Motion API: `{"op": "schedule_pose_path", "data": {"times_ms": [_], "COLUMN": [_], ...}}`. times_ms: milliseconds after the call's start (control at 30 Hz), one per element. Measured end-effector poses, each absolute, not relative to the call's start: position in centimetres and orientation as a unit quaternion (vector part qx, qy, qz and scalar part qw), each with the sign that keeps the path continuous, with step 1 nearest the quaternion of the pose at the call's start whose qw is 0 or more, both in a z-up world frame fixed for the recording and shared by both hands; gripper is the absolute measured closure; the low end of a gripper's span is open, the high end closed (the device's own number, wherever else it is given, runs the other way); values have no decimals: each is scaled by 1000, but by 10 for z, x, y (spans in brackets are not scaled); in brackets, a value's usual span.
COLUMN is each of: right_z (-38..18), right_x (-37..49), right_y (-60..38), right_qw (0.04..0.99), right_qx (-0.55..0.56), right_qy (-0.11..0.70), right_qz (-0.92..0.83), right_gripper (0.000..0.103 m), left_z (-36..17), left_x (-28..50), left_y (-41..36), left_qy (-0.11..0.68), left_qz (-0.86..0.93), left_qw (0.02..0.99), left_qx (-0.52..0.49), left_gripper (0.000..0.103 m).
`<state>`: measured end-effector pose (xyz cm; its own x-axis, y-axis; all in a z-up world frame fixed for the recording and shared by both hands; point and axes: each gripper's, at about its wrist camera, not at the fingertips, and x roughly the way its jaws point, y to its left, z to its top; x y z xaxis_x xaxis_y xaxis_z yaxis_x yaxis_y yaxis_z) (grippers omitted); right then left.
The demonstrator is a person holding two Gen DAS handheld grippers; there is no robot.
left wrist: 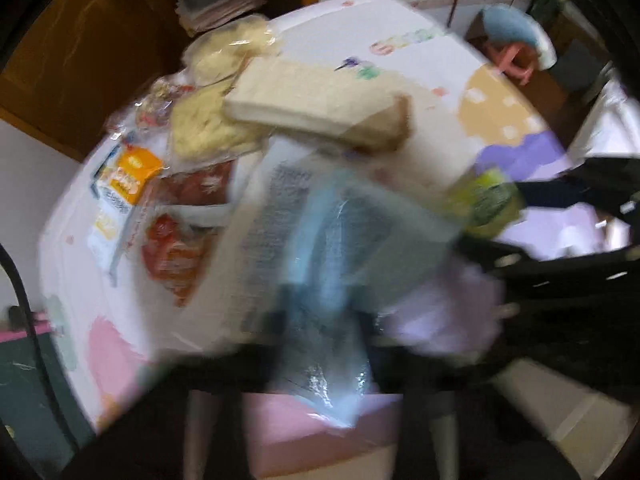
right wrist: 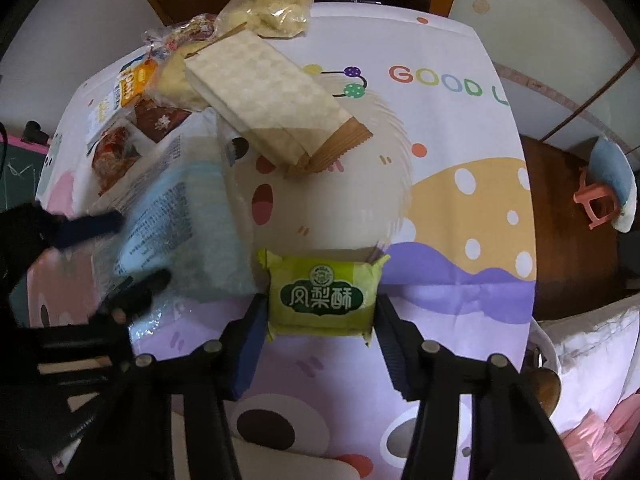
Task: Organize snacks
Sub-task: 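Lift the green packet with right tool while left tool grasps the blue-white packet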
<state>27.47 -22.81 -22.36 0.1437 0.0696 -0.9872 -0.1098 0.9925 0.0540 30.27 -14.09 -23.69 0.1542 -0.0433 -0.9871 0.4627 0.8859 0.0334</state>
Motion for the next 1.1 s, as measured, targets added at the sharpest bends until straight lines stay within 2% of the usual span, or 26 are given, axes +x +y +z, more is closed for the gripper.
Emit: {"op": "schedule_pose_path", "data": {"times_ms": [200, 367, 600, 800, 1100], "right_z": [-201, -177, -136, -103, -61], "right_x": [268, 254, 230, 211, 176], "right_y": [-231, -235, -244, -236, -224], "right_qw": [768, 786, 815, 832, 853], "right_qx": [-18, 2, 27, 25, 14], "right_qy": [637, 613, 569, 540, 501], "right_qz": [65, 82, 104, 123, 149], "right_gripper": [51, 51, 51, 51, 51], "left_z": [-229, -202, -145, -101, -8], "left_x": [299, 291, 272, 251, 191], "left_y": [-132, -95, -71, -71, -71], "left_qy": [621, 600, 564, 528, 440], "left_qz": [-166, -168, -174, -188, -235], "left_qw": [756, 777, 807, 828, 865], "left_qx": [128, 85, 36, 32, 51], "left_gripper": [102, 103, 103, 103, 103]}}
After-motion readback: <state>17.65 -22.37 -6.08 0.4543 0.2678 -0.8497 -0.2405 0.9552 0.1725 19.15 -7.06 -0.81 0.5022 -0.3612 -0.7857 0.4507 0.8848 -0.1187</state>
